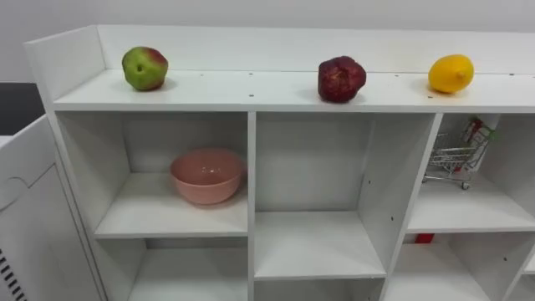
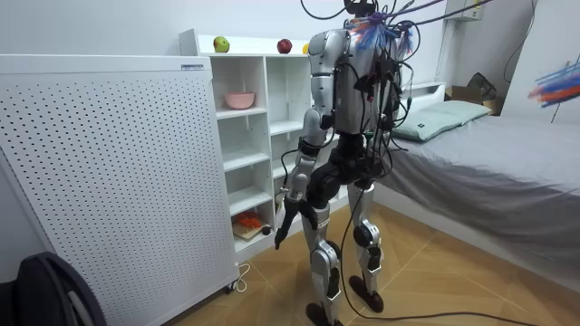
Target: Arrange fruit in the closet
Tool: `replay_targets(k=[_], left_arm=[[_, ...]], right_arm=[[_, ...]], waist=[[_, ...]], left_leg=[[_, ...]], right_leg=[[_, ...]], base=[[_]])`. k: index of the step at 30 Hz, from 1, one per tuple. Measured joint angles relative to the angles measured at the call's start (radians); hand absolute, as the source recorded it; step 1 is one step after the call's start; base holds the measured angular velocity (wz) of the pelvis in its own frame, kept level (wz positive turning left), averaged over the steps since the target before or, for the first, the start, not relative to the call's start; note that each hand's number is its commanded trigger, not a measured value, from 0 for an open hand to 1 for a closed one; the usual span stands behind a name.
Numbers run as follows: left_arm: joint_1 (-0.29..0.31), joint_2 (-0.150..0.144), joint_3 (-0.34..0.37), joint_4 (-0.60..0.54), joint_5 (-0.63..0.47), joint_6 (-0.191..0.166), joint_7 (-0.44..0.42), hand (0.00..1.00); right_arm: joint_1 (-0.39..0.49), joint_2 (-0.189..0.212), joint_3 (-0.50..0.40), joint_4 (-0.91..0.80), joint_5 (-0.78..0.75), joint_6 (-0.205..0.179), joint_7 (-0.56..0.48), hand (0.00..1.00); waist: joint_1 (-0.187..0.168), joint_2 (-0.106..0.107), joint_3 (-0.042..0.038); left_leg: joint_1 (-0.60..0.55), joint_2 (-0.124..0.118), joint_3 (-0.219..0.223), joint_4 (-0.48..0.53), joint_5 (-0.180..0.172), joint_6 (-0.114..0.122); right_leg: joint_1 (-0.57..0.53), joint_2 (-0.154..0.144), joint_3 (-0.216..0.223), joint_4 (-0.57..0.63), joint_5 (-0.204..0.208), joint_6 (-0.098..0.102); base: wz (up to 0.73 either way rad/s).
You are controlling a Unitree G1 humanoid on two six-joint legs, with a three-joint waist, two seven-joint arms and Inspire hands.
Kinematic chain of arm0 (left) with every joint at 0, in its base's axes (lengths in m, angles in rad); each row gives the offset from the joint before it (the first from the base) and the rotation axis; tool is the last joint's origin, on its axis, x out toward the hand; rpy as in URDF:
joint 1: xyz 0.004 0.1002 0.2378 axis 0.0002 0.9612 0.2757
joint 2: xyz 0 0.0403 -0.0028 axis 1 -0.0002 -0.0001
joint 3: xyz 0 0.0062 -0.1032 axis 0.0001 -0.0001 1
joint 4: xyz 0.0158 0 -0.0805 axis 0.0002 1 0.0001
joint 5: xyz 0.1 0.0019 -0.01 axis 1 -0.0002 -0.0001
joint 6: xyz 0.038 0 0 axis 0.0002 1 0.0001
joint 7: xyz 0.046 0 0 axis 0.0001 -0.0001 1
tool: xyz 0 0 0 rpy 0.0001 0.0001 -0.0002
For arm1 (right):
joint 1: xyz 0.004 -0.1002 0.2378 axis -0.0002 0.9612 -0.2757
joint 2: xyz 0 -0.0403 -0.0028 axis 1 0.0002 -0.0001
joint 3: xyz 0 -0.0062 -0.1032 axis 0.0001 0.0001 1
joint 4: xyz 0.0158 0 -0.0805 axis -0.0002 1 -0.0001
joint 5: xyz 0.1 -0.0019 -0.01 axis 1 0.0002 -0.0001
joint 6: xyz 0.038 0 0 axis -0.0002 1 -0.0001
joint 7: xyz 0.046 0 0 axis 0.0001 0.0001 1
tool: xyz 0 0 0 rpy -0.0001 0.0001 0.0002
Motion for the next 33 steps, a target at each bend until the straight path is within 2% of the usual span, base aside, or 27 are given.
replay_targets(k=[6, 9, 11, 14, 15, 17, 20, 24, 26, 29, 33], left_arm=[[0.002, 0.000, 0.000, -0.001, -0.005, 0.000, 0.019, 0.00], [0.007, 0.001, 0.003, -0.001, -0.057, -0.009, 0.034, 0.00], [0.014, 0.001, 0.012, -0.001, -0.059, -0.031, 0.040, 0.00], [0.017, 0.002, 0.014, -0.003, -0.068, -0.066, 0.057, 0.00], [0.018, 0.002, 0.017, -0.006, -0.072, -0.069, 0.057, 0.00], [0.038, 0.005, 0.050, -0.030, -0.076, -0.081, 0.058, 0.00], [0.031, 0.017, 0.063, -0.033, -0.078, -0.115, 0.074, 0.00], [0.038, 0.026, 0.067, -0.051, -0.079, -0.127, 0.081, 0.00], [0.047, 0.036, 0.060, -0.051, -0.078, -0.127, 0.089, 0.00], [0.077, 0.036, 0.060, -0.074, -0.077, -0.125, 0.097, 0.00], [0.091, 0.039, 0.032, -0.075, -0.109, -0.119, 0.096, 0.00]], right_arm=[[0.008, 0.000, -0.004, -0.002, 0.013, 0.001, -0.036, 0.00], [0.010, 0.002, -0.010, 0.000, 0.044, 0.000, -0.060, 0.00], [0.011, 0.002, -0.030, 0.001, 0.065, 0.001, -0.071, 0.00], [0.007, 0.000, -0.083, -0.018, 0.078, 0.001, -0.112, 0.00], [0.006, -0.002, -0.101, -0.033, 0.078, 0.003, -0.118, 0.00], [0.006, -0.002, -0.185, -0.172, 0.076, 0.013, -0.166, 0.00], [-0.003, -0.005, -0.254, -0.419, 0.074, -0.002, -0.248, 0.00], [-0.013, -0.017, -0.273, -0.751, 0.072, -0.038, -0.333, 0.00], [-0.018, -0.035, -0.273, -0.916, 0.032, -0.049, -0.378, 0.00], [-0.024, -0.038, -0.274, -1.074, -0.002, -0.066, -0.425, 0.00], [-0.056, -0.047, -0.270, -1.161, -0.010, -0.075, -0.468, 0.00]], waist=[[0.000, 0.005, -0.0003], [-0.001, 0.005, 0.0036], [-0.002, 0.000, 0.0079], [-0.006, 0.007, 0.0072], [-0.012, -0.006, 0.0081], [-0.028, -0.006, 0.0111], [-0.028, -0.006, 0.0127], [-0.026, -0.008, 0.0129], [-0.025, -0.012, 0.0094], [-0.023, -0.018, 0.0070], [-0.024, -0.018, 0.0081]], left_leg=[[0.003, 0.000, 0.003, 0.000, 0.000, 0.000], [0.006, 0.000, 0.005, 0.000, 0.000, 0.000], [0.011, 0.000, 0.004, 0.000, 0.000, 0.000], [0.002, -0.001, -0.003, 0.001, 0.000, 0.000], [0.003, -0.001, -0.003, 0.001, 0.000, 0.000], [0.004, -0.002, -0.001, 0.005, 0.000, 0.000], [0.004, -0.002, 0.006, 0.004, 0.000, 0.000], [0.004, -0.002, 0.016, -0.001, 0.000, 0.000], [0.008, -0.001, 0.016, -0.010, 0.000, 0.000], [0.001, 0.000, 0.025, -0.013, 0.000, 0.000], [-0.003, 0.001, 0.029, -0.013, 0.000, 0.000]], right_leg=[[0.002, 0.000, 0.001, 0.001, 0.000, 0.000], [0.009, 0.000, 0.001, 0.000, 0.000, 0.000], [0.012, 0.000, 0.002, 0.000, 0.000, 0.000], [0.008, 0.000, 0.001, -0.001, -0.002, -0.001], [0.009, 0.000, 0.001, 0.000, -0.002, -0.001], [0.008, 0.000, 0.003, 0.002, -0.001, -0.001], [-0.006, 0.000, 0.014, 0.017, -0.002, -0.001], [-0.013, 0.000, 0.021, 0.016, -0.002, -0.001], [-0.011, 0.001, 0.021, 0.015, -0.002, -0.001], [-0.023, 0.001, 0.028, 0.016, -0.002, -0.001], [-0.041, 0.001, 0.026, 0.035, -0.002, 0.000]], base=[[0.00], [0.00], [0.00], [0.09], [0.07], [-0.02], [-0.13], [-0.07], [0.00], [-0.07], [-0.08]])
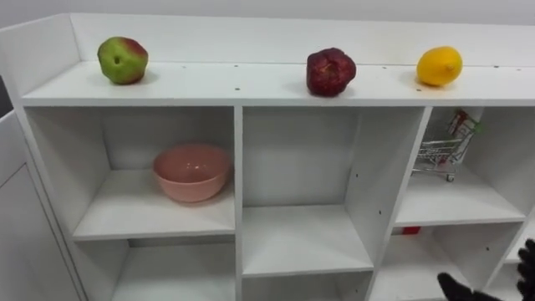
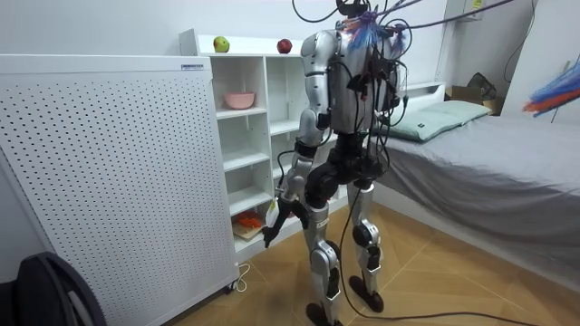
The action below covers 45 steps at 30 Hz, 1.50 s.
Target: Arrange fruit in the closet
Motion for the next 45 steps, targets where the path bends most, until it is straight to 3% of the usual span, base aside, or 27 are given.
replay_targets(k=[5, 9, 13, 17, 22, 37, 45], left_arm=[[0.003, 0.000, -0.014, -0.009, -0.009, 0.004, -0.014, 0.00], [0.006, 0.000, -0.014, -0.022, -0.009, 0.002, -0.031, 0.00], [0.007, 0.001, -0.015, -0.034, -0.009, 0.002, -0.047, 0.00], [0.005, 0.003, -0.016, -0.036, -0.009, 0.000, -0.052, 0.00], [-0.010, 0.020, -0.054, -0.035, -0.009, -0.001, -0.067, 0.00], [-0.014, 0.028, -0.053, -0.066, -0.008, 0.002, -0.085, 0.00], [-0.015, 0.033, -0.054, -0.066, -0.007, 0.015, -0.096, 0.00]], right_arm=[[-0.042, -0.009, 0.019, -0.131, -0.085, -0.002, -0.037, 0.00], [-0.095, -0.042, 0.025, -0.232, -0.156, -0.003, -0.042, 0.00], [-0.184, -0.076, 0.028, -0.280, -0.170, -0.009, -0.058, 0.00], [-0.241, -0.081, 0.030, -0.301, -0.190, -0.025, -0.057, 0.00], [-0.303, -0.128, 0.055, -0.301, -0.188, -0.025, -0.057, 0.00], [-0.385, -0.173, 0.079, -0.297, -0.143, -0.020, 0.026, 0.00], [-0.398, -0.176, 0.079, -0.297, -0.144, 0.001, 0.060, 0.00]], waist=[[0.014, 0.011, -0.0003], [0.026, 0.016, -0.0041], [0.023, 0.001, -0.0032], [0.026, -0.020, -0.0010], [0.047, -0.026, 0.0042], [0.057, -0.034, 0.0044], [0.064, -0.033, 0.0041]], left_leg=[[-0.004, 0.001, 0.000, 0.000, 0.000, 0.000], [-0.002, 0.001, -0.002, 0.001, 0.000, 0.000], [-0.003, 0.001, -0.006, 0.004, 0.000, 0.001], [-0.017, 0.002, -0.012, 0.014, 0.000, 0.001], [-0.015, 0.002, -0.015, 0.015, 0.000, 0.001], [-0.031, 0.002, -0.046, 0.019, 0.001, 0.001], [-0.033, 0.001, -0.056, 0.020, 0.001, 0.001]], right_leg=[[0.003, 0.000, -0.023, -0.001, 0.000, 0.000], [-0.002, 0.000, -0.025, 0.002, 0.000, 0.000], [0.003, 0.000, -0.030, 0.002, 0.000, 0.000], [0.000, -0.001, -0.037, 0.007, 0.000, 0.000], [-0.001, -0.002, -0.048, 0.014, 0.000, 0.000], [-0.002, -0.003, -0.084, 0.014, 0.000, 0.000], [-0.003, -0.003, -0.088, 0.014, 0.000, 0.000]], base=[[0.00], [0.00], [0.04], [0.05], [0.01], [0.05], [0.02]])
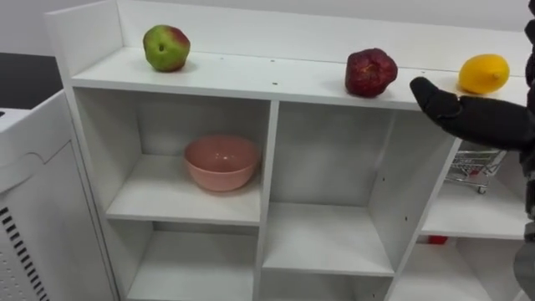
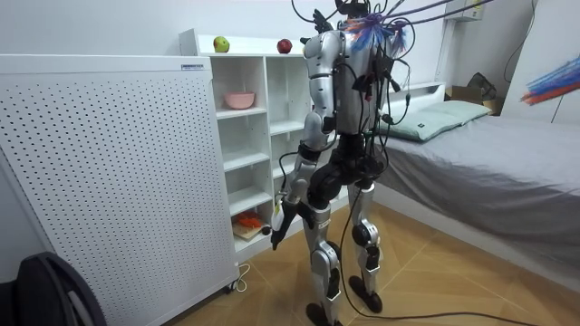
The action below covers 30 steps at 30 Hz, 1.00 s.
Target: Arrange fruit in the closet
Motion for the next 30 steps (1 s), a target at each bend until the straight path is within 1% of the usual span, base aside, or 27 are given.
replay_targets(k=[5, 7, 9, 11, 12, 13, 16, 19, 21, 24, 26, 30], left_arm=[[-0.001, 0.001, -0.001, 0.000, -0.001, 0.000, -0.015, 0.00], [-0.002, 0.001, -0.001, -0.001, -0.001, 0.000, -0.015, 0.00], [0.000, 0.001, -0.001, -0.006, -0.001, 0.000, -0.015, 0.00], [-0.002, 0.000, -0.002, -0.006, -0.001, 0.001, -0.015, 0.00], [-0.003, 0.001, -0.002, -0.006, 0.001, 0.004, -0.015, 0.00], [-0.003, 0.001, -0.001, -0.006, 0.005, 0.005, -0.015, 0.00], [-0.006, 0.001, 0.000, -0.006, 0.009, 0.005, -0.016, 0.00], [-0.006, 0.004, 0.000, -0.006, 0.010, 0.005, -0.024, 0.00], [-0.007, 0.006, 0.001, -0.006, 0.010, 0.005, -0.035, 0.00], [-0.013, 0.012, 0.000, -0.006, 0.009, 0.005, -0.038, 0.00], [-0.016, 0.014, 0.000, -0.007, 0.007, 0.006, -0.038, 0.00], [-0.016, 0.019, 0.001, -0.007, 0.007, 0.007, -0.038, 0.00]], right_arm=[[-0.027, -0.004, 0.003, 0.011, 0.006, 0.000, 0.023, 0.00], [-0.053, -0.011, 0.020, 0.042, 0.010, 0.000, 0.038, 0.00], [-0.060, -0.017, 0.038, 0.058, 0.018, 0.000, 0.044, 0.00], [-0.065, -0.024, 0.053, 0.086, 0.019, -0.001, 0.065, 0.00], [-0.077, -0.028, 0.065, 0.126, 0.022, 0.000, 0.081, 0.00], [-0.090, -0.030, 0.072, 0.168, 0.022, 0.005, 0.097, 0.00], [-0.091, -0.037, 0.074, 0.219, 0.021, 0.018, 0.130, 0.00], [-0.092, -0.050, 0.074, 0.270, 0.013, 0.022, 0.151, 0.00], [-0.092, -0.056, 0.075, 0.283, 0.013, 0.025, 0.158, 0.00], [-0.092, -0.068, 0.076, 0.301, 0.018, 0.025, 0.159, 0.00], [-0.092, -0.071, 0.076, 0.319, 0.042, 0.025, 0.159, 0.00], [-0.092, -0.071, 0.079, 0.326, 0.049, 0.038, 0.158, 0.00]], waist=[[0.010, 0.000, -0.0001], [0.014, 0.000, -0.0004], [0.018, 0.000, -0.0005], [0.019, -0.001, -0.0006], [0.018, -0.001, -0.0008], [0.017, -0.001, -0.0008], [0.020, -0.003, -0.0012], [0.021, -0.009, -0.0022], [0.030, -0.013, -0.0014], [0.037, -0.022, -0.0027], [0.042, -0.030, -0.0023], [0.045, -0.036, -0.0006]], left_leg=[[0.001, 0.000, 0.001, 0.001, 0.000, 0.000], [0.001, 0.000, 0.001, 0.002, 0.000, 0.000], [0.002, 0.000, 0.001, 0.003, 0.000, 0.000], [0.002, 0.000, 0.000, 0.003, 0.000, 0.000], [0.002, 0.000, 0.000, 0.005, 0.000, 0.000], [0.002, 0.000, 0.000, 0.005, 0.000, 0.000], [-0.001, -0.001, -0.002, 0.005, 0.002, 0.001], [-0.002, -0.001, -0.002, 0.004, 0.002, 0.001], [-0.001, -0.001, -0.003, 0.004, 0.002, 0.001], [0.000, -0.001, -0.008, 0.002, 0.002, 0.001], [0.002, -0.001, -0.009, 0.001, 0.002, 0.001], [0.002, -0.002, -0.017, 0.002, 0.002, 0.001]], right_leg=[[0.000, 0.000, 0.002, 0.000, 0.000, 0.000], [0.001, 0.000, 0.002, 0.000, 0.000, 0.000], [0.004, 0.000, 0.001, 0.000, 0.000, 0.000], [0.005, 0.000, 0.001, 0.000, 0.000, 0.000], [0.006, 0.000, 0.000, 0.000, 0.000, 0.000], [0.007, -0.001, -0.002, 0.000, 0.000, 0.000], [0.007, -0.002, -0.016, 0.001, 0.000, 0.000], [0.007, -0.002, -0.021, 0.000, 0.000, 0.000], [0.006, -0.002, -0.024, 0.000, 0.000, 0.000], [0.009, -0.003, -0.045, 0.000, 0.000, 0.000], [0.012, -0.004, -0.045, 0.000, 0.000, 0.000], [0.014, -0.005, -0.048, -0.001, 0.000, 0.000]], base=[[0.00], [0.00], [0.00], [0.00], [0.00], [0.03], [0.06], [0.00], [0.00], [0.03], [0.02], [0.03]])
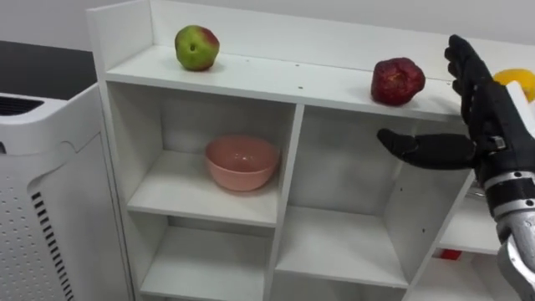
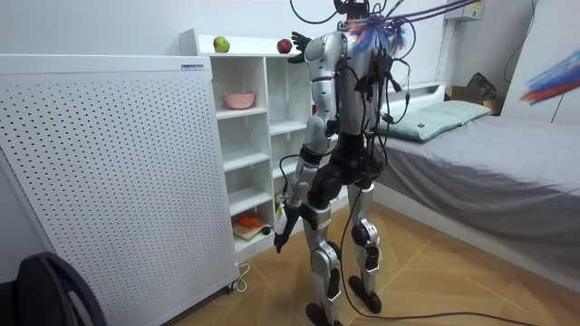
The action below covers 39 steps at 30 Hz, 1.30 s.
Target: Arrange fruit in the closet
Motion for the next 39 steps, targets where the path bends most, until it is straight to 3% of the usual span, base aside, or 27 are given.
replay_targets(k=[15, 20, 31, 32, 35, 39], left_arm=[[-0.003, 0.006, 0.000, -0.001, 0.004, -0.001, 0.000, 0.00], [-0.004, 0.007, -0.002, -0.001, 0.003, -0.001, 0.006, 0.00], [0.004, 0.008, -0.002, -0.023, 0.003, 0.000, 0.024, 0.00], [0.003, 0.008, -0.002, -0.023, 0.003, 0.000, 0.024, 0.00], [0.002, 0.008, -0.003, -0.023, 0.004, 0.002, 0.026, 0.00], [0.002, 0.009, -0.003, -0.023, 0.005, 0.019, 0.026, 0.00]], right_arm=[[-0.044, -0.001, 0.001, 0.031, -0.018, 0.001, 0.000, 0.00], [-0.069, -0.030, 0.047, 0.030, -0.014, 0.000, 0.000, 0.00], [-0.114, -0.041, 0.074, 0.031, 0.020, 0.000, 0.001, 0.01], [-0.114, -0.041, 0.075, 0.031, 0.021, 0.000, 0.001, 0.20], [-0.114, -0.041, 0.079, 0.031, 0.024, 0.004, 0.001, 0.98], [-0.114, -0.041, 0.080, 0.026, 0.019, 0.006, 0.001, 1.00]], waist=[[0.001, -0.006, 0.0022], [0.000, -0.006, 0.0021], [-0.004, -0.009, -0.0007], [-0.002, -0.009, -0.0007], [0.000, -0.008, -0.0010], [0.001, -0.007, -0.0015]], left_leg=[[-0.018, 0.000, -0.008, 0.012, 0.000, 0.000], [-0.024, 0.000, -0.010, 0.016, 0.000, 0.000], [-0.032, 0.000, -0.016, 0.018, 0.000, 0.000], [-0.032, 0.000, -0.016, 0.018, 0.000, 0.000], [-0.032, 0.000, -0.016, 0.017, 0.000, 0.000], [-0.034, 0.000, -0.016, 0.017, 0.000, 0.000]], right_leg=[[-0.011, 0.001, -0.002, 0.001, 0.000, 0.000], [-0.014, 0.001, -0.004, 0.001, 0.000, 0.000], [-0.015, 0.000, -0.022, 0.001, 0.000, 0.000], [-0.015, 0.000, -0.022, 0.000, 0.000, 0.000], [-0.016, 0.000, -0.022, 0.000, 0.000, 0.000], [-0.017, 0.000, -0.022, 0.000, 0.000, 0.000]], base=[[0.00], [0.00], [0.03], [0.00], [0.00], [0.00]])
